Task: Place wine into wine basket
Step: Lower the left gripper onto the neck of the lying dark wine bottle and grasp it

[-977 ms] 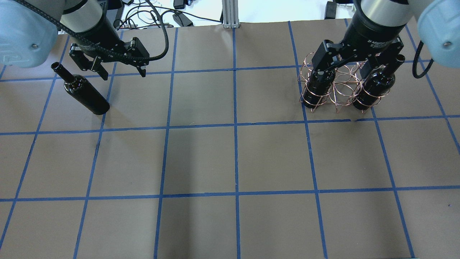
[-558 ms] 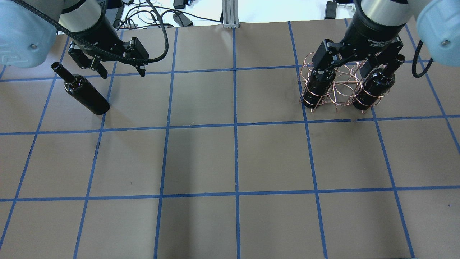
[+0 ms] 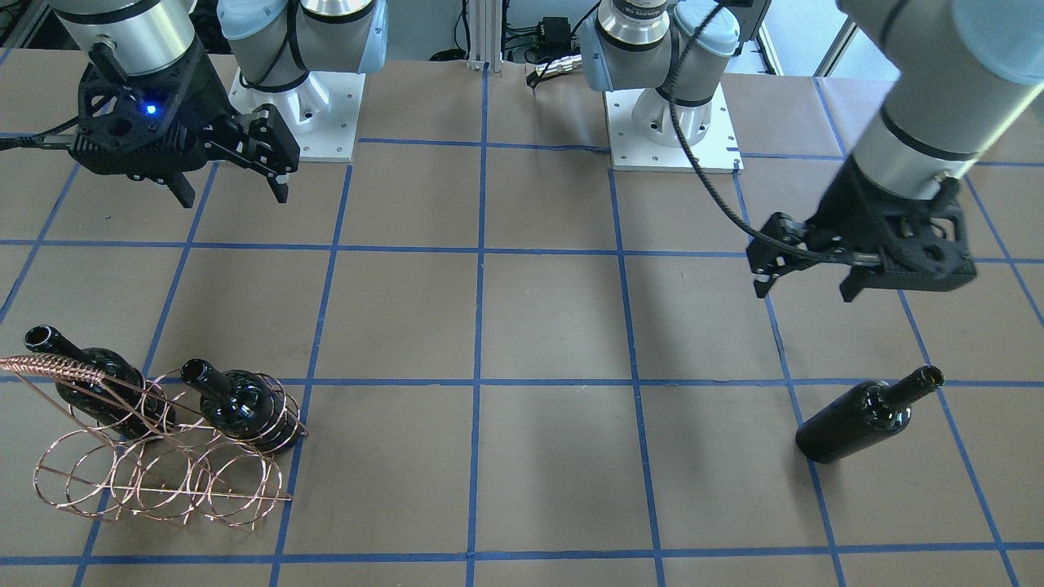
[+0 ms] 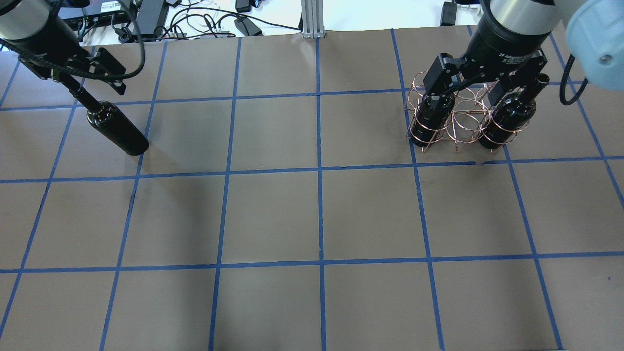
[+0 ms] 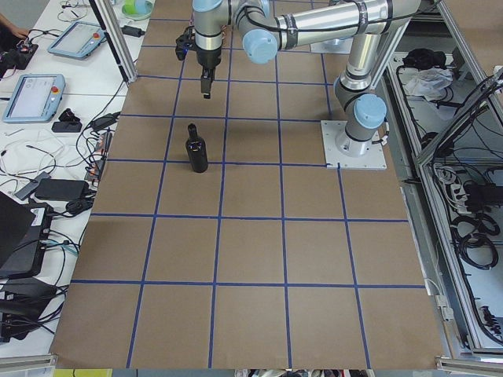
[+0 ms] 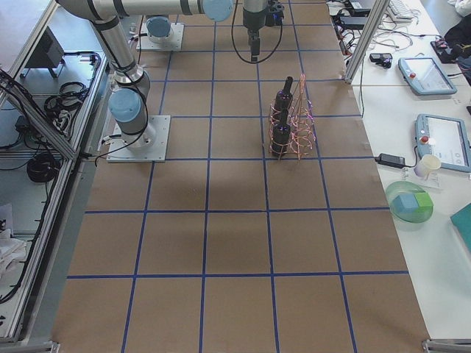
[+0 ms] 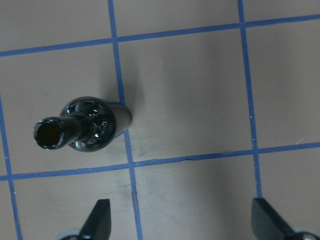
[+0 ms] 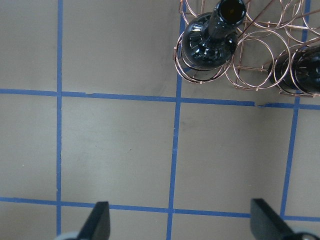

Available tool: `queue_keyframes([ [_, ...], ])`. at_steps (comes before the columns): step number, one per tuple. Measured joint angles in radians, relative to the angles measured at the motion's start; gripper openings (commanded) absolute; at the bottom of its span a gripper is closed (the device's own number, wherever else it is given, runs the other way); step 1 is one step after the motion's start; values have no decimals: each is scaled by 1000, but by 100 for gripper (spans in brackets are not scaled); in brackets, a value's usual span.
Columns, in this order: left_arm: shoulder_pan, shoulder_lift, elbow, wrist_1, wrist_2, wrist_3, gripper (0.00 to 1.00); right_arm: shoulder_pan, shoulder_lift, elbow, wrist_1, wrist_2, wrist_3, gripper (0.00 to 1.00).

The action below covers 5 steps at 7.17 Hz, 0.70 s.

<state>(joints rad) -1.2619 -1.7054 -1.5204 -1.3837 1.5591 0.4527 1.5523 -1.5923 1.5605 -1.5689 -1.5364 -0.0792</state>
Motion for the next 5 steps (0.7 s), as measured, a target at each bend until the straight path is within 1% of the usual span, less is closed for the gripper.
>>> queue_keyframes([
  [1,45,-16,-1,22,0,100,100,0,1,1,0,-2,0,100],
  [3,103,-68,-1,126,-10,220,100,1,3,1,-1,-1,0,100],
  [4,114,-93,-2,156,-33,241,100,2,3,1,0,0,-1,100],
  [5,120,-122,-2,169,-77,243,100,2,4,1,0,0,-1,100],
])
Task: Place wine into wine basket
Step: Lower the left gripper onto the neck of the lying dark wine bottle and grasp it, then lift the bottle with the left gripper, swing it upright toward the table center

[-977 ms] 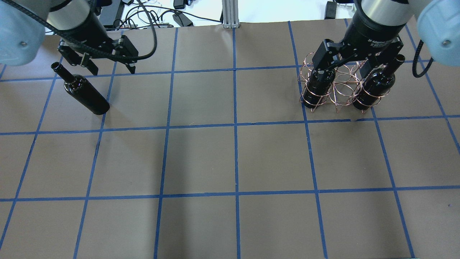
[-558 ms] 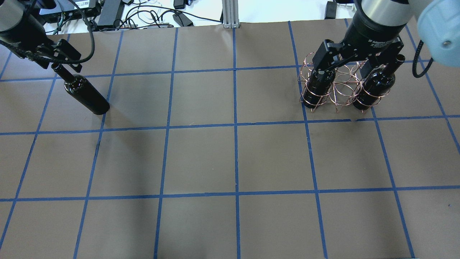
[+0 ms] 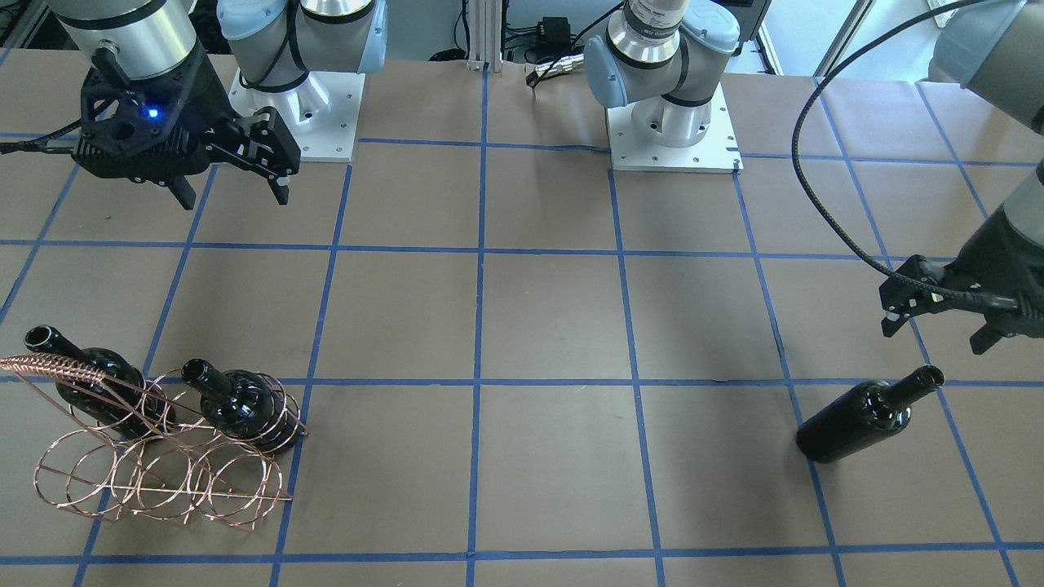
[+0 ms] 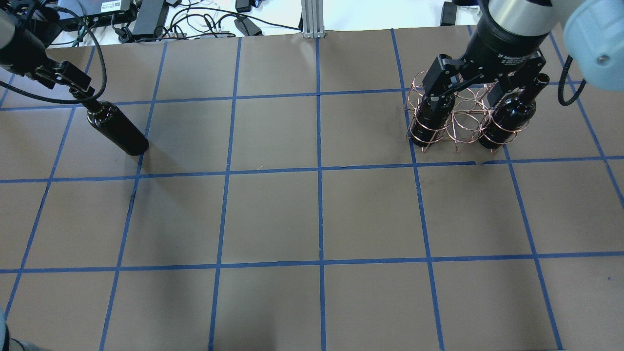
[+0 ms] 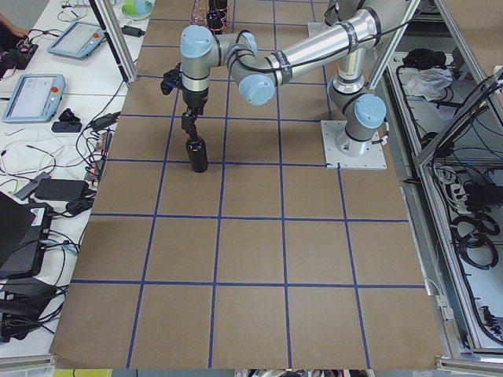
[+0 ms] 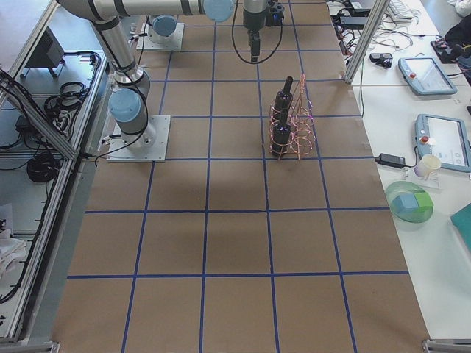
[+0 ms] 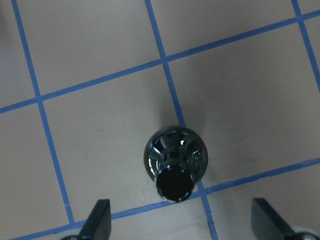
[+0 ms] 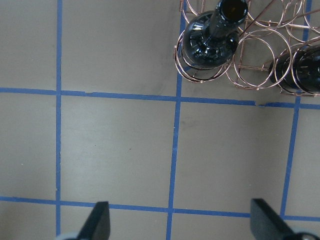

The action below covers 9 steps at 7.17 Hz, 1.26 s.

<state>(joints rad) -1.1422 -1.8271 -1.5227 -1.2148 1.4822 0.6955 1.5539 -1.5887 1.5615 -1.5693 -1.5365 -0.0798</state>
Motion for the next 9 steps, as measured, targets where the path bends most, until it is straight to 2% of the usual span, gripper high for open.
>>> queue_keyframes([
  [2,4,-36,-1,14,-41,-32,97,-2,1,0,0,-2,0,100],
  [4,7,-50,-1,27,-38,-56,60,-4,1,-1,0,-2,-1,100],
  [5,10,-52,-1,35,-32,-69,44,-4,1,-1,0,-2,-1,100],
  [7,18,-52,-4,33,-29,-73,31,-4,1,-1,-1,-4,-1,100],
  [8,21,-53,-5,29,-29,-73,13,-5,2,-1,-2,-6,0,100],
  [9,22,-52,-5,22,-30,-72,7,-5,2,-1,-2,-4,0,100],
])
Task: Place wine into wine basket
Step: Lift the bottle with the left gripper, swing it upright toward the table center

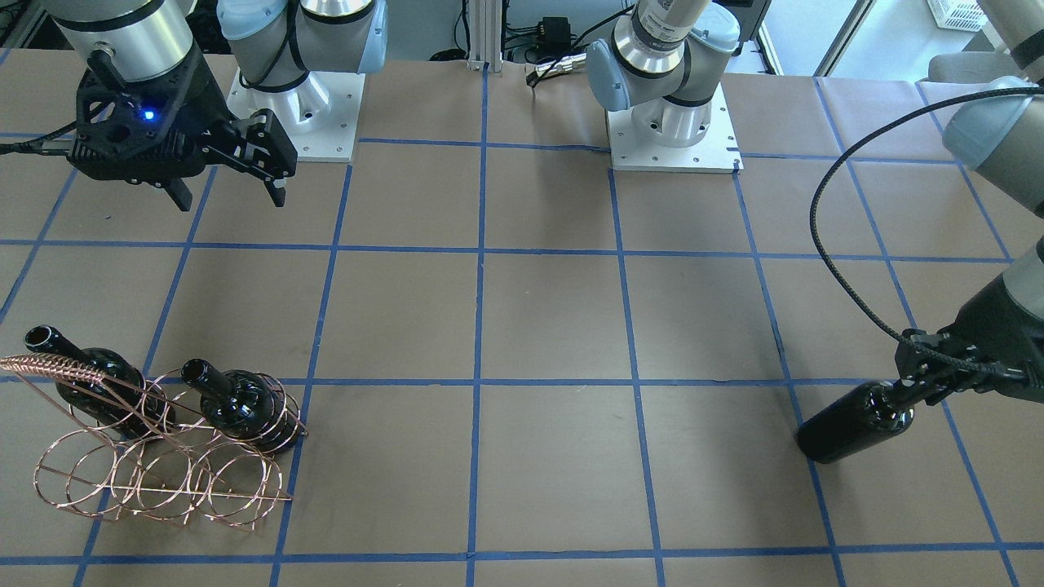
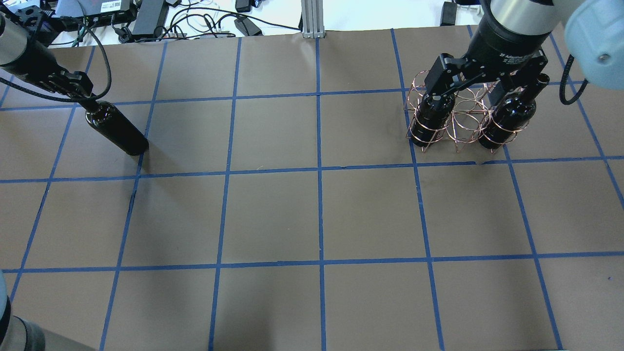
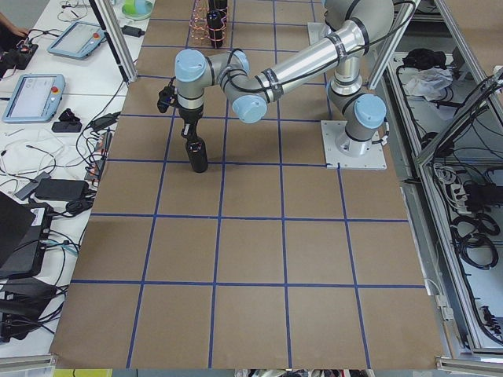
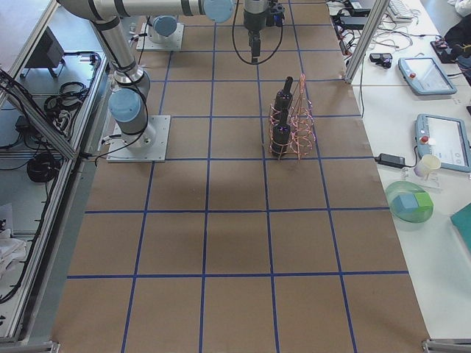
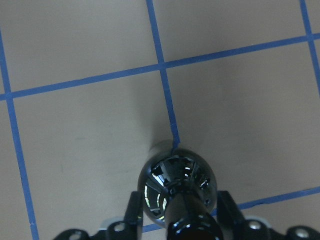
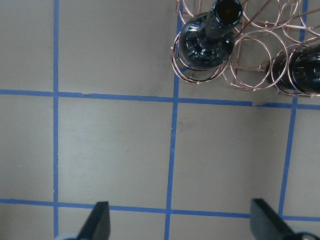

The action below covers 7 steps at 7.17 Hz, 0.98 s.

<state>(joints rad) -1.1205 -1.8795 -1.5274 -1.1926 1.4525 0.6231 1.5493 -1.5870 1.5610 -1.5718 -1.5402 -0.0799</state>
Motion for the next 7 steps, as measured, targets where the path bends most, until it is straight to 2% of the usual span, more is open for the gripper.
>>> queue_keyframes([
  [1,0,0,0,-7,-1,1,4,0,0,0,0,-1,0,100],
  [4,-24,34,12,-56,-5,-45,3,0,1,1,0,-8,-1,100],
  [7,-186,133,20,-146,-11,-324,3,1,1,1,0,-10,0,100],
])
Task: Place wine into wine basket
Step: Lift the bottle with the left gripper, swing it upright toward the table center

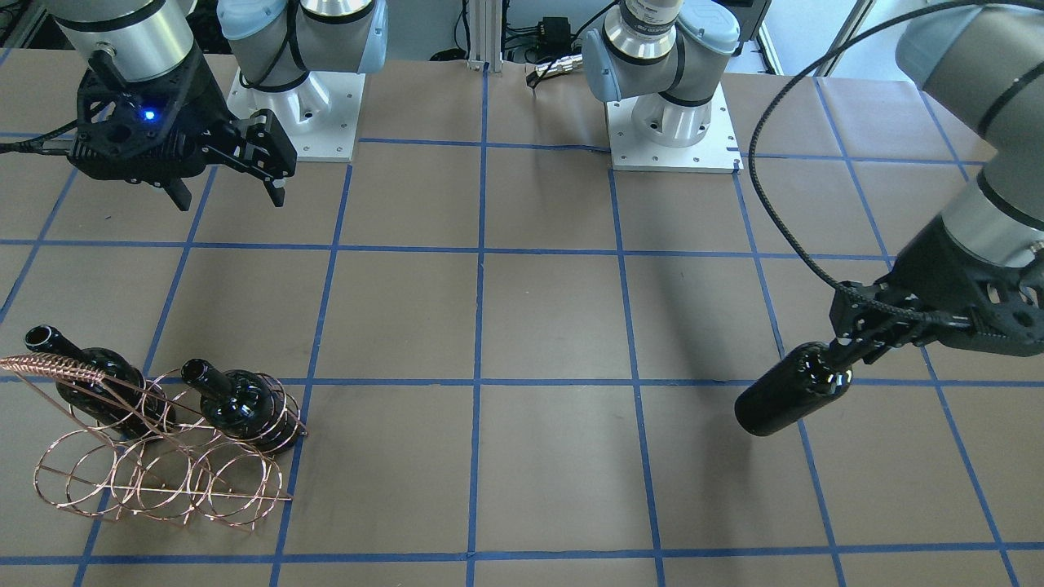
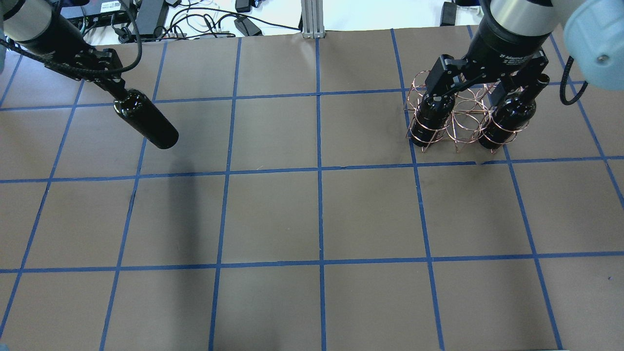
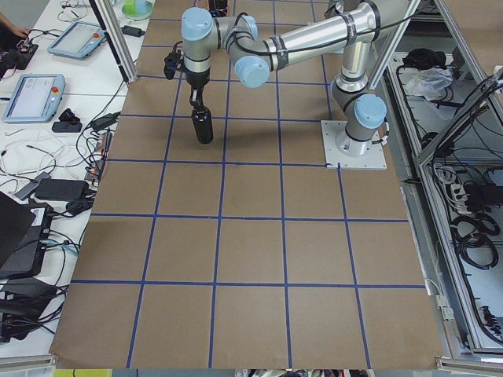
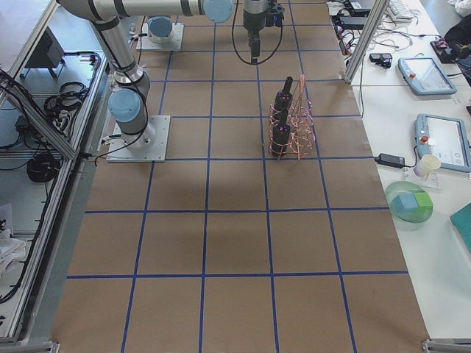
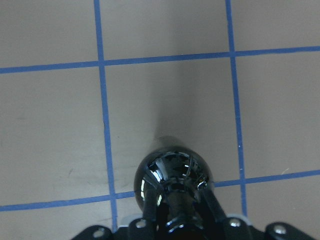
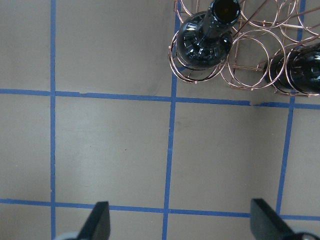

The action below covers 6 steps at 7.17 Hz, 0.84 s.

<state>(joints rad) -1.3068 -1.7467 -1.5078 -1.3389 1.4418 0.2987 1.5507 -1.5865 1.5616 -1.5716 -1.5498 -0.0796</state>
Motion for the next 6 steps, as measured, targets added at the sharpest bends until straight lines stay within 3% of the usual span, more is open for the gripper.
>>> queue_keyframes([
  [4,-396,51,-25,-12,8,-613,1,0,0,0,6,-2,0,100],
  [6,-518,40,-66,32,15,-766,1,0,0,1,9,-4,0,100],
])
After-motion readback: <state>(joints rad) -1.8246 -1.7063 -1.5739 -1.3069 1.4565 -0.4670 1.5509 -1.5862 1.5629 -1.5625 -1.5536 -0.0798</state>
